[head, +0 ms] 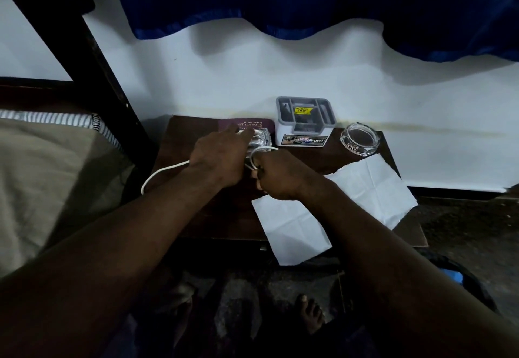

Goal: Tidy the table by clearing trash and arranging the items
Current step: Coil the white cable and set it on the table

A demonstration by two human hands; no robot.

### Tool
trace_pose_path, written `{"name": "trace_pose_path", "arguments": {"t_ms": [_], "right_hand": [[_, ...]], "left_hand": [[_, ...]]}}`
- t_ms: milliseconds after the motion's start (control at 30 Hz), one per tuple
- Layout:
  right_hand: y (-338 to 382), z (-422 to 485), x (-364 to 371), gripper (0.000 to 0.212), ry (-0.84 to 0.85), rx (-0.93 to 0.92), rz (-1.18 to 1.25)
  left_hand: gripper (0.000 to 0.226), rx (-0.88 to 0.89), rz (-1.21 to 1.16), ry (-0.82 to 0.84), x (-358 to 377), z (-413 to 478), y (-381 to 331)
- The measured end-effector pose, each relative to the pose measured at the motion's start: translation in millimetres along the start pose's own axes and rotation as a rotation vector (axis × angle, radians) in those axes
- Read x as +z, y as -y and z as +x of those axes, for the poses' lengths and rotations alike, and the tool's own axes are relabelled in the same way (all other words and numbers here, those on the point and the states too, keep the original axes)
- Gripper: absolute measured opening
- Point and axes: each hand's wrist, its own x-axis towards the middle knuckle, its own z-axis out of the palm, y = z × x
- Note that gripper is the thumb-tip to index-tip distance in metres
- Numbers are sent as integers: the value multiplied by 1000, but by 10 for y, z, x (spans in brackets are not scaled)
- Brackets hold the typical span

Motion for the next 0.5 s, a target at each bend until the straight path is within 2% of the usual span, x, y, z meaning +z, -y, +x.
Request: {"name": "trace_pose_path", "arguments": {"t_ms": [200,333,400,500], "right_hand": [[1,-11,-75,18,-5,39,68],[11,-36,-169,25,27,142,412],[8,-53,-220,24,40,131,523],[-7,-83,-265,22,112,117,661]], "left_hand": [[77,59,-74,21,-64,3,45],[55,159,-175,12,-220,17,122],[49,206,-238,12,-297,22,190],[46,166,-381,78,-471,11,328]]}}
